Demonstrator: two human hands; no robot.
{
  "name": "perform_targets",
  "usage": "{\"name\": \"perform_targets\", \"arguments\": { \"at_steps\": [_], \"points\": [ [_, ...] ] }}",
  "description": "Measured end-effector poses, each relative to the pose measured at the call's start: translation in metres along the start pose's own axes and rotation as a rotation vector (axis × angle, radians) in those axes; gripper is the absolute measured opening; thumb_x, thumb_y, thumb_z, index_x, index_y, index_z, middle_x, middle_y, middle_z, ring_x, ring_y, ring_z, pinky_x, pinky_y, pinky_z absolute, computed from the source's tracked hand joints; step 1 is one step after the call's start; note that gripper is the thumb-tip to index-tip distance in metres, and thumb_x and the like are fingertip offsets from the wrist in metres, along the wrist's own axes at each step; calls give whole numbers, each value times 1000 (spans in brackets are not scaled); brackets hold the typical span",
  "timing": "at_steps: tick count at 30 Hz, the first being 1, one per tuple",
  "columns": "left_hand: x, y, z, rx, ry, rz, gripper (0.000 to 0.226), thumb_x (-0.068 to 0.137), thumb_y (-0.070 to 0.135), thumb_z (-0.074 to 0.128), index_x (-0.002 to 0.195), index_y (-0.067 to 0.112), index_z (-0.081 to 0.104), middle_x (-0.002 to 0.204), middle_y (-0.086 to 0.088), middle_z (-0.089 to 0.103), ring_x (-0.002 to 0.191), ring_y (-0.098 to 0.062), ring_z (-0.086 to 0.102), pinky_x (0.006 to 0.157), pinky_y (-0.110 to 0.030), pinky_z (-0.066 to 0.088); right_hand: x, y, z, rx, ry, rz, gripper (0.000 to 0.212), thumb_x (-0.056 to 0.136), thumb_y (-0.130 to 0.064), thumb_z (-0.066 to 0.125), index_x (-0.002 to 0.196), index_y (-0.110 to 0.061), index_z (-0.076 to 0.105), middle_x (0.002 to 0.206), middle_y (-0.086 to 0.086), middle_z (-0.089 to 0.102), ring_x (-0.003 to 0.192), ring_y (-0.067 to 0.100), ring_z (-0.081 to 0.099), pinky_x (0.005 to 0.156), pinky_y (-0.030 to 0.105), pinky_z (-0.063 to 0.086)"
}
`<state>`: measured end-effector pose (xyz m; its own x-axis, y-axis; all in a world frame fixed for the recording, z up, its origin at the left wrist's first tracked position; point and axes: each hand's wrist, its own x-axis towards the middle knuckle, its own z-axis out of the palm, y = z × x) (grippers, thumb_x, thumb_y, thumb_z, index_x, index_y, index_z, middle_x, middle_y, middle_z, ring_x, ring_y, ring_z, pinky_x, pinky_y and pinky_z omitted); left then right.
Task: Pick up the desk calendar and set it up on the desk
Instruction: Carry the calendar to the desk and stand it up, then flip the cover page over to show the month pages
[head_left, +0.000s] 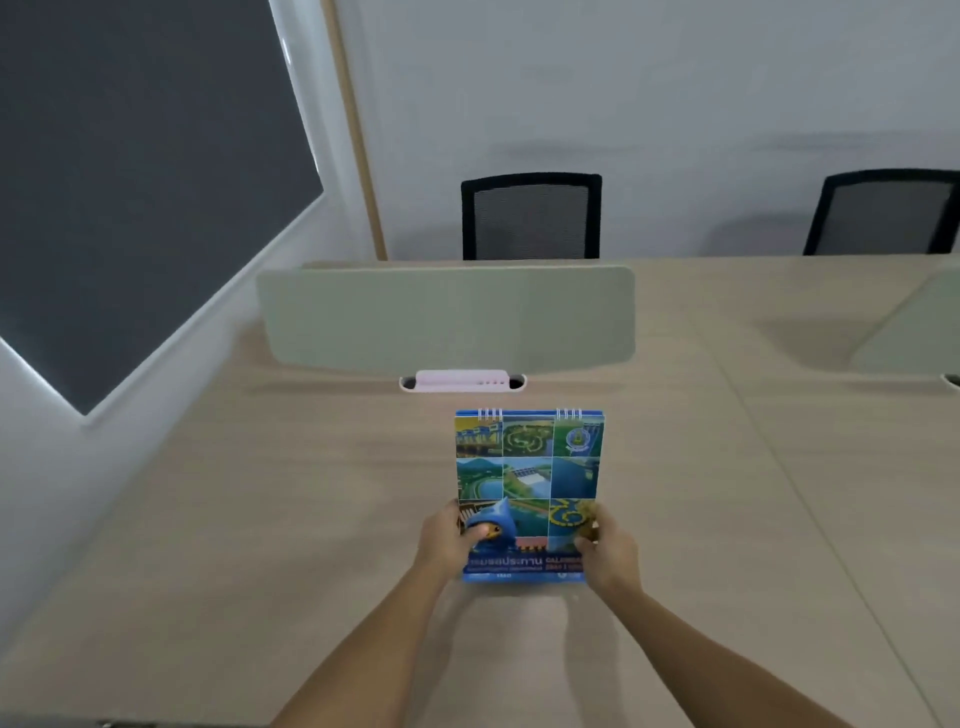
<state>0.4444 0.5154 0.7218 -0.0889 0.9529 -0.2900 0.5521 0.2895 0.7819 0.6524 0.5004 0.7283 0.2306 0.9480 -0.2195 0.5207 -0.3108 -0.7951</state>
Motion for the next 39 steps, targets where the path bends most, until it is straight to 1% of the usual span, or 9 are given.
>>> {"name": "perform_targets", "arguments": {
  "at_steps": [7, 10, 14, 18, 28, 31, 34, 36, 39],
  "points": [
    [-20, -8, 25, -231, 308, -11, 36, 80, 10, 70, 112, 5, 53, 112, -13, 62, 101, -26, 64, 83, -33, 52, -12, 0, 6, 182, 238, 43, 23, 81, 8, 54, 95, -8, 61, 86, 5, 65, 79, 23, 61, 69, 29, 45],
    [-31, -16, 34, -284, 303, 21, 46, 82, 14, 65, 126, 10, 50, 124, -11, 59, 113, -24, 60, 94, -33, 51, -24, 3, 7, 228, 250, 6, 28, 83, 5, 54, 99, -15, 66, 87, 1, 70, 81, 20, 68, 76, 31, 52],
    [-47, -13, 32, -330, 280, 16, 55, 86, 8, 62, 138, 8, 45, 135, -11, 53, 116, -13, 53, 87, -14, 42, -33, 5, 6, 208, 281, 24, 30, 85, -1, 55, 108, -11, 70, 98, 8, 76, 89, 20, 69, 84, 29, 51],
    [-63, -8, 28, -338, 255, 6, 58, 88, 7, 60, 142, 6, 39, 142, -11, 46, 124, -13, 47, 100, -22, 37, -41, 3, 1, 205, 287, 48, 28, 88, -4, 56, 112, -8, 70, 105, 10, 74, 87, 9, 61, 81, 15, 41],
    [-81, 6, 19, -248, 237, -47, 56, 90, 11, 58, 142, 6, 39, 144, -9, 50, 132, -22, 48, 105, -24, 38, -54, -1, -21, 26, 286, -7, 25, 90, -20, 56, 102, -8, 74, 91, 12, 77, 78, 22, 65, 69, 24, 40],
    [-86, 16, 10, -228, 231, -52, 45, 89, 10, 57, 133, 4, 51, 130, -7, 62, 122, -22, 57, 104, -31, 45, -54, -2, -31, 21, 262, -3, 29, 90, -25, 55, 82, -8, 77, 74, 14, 75, 70, 28, 65, 65, 33, 47],
    [-98, 30, -2, -262, 271, -74, 13, 90, 18, 55, 95, 11, 65, 95, -8, 71, 96, -26, 67, 86, -39, 52, -61, -9, -49, 169, 227, 42, 38, 89, -34, 54, 63, -14, 72, 67, 9, 74, 72, 28, 71, 73, 42, 56],
    [-96, 41, -22, -371, 237, -103, 31, 90, 31, 50, 82, 5, 66, 90, -15, 74, 89, -29, 68, 83, -47, 51, -65, -26, -70, 368, 185, 43, 49, 91, -43, 49, 64, -8, 71, 67, 1, 76, 71, 18, 72, 72, 37, 58],
    [-81, 78, -66, -688, 33, -34, 50, 85, 54, 40, 91, 19, 76, 111, -8, 74, 104, -21, 67, 94, -41, 48, -58, -71, -108, 702, 29, -89, 59, 84, -62, 42, 76, -10, 68, 80, -10, 73, 68, -1, 68, 63, 19, 53]
  ]
}}
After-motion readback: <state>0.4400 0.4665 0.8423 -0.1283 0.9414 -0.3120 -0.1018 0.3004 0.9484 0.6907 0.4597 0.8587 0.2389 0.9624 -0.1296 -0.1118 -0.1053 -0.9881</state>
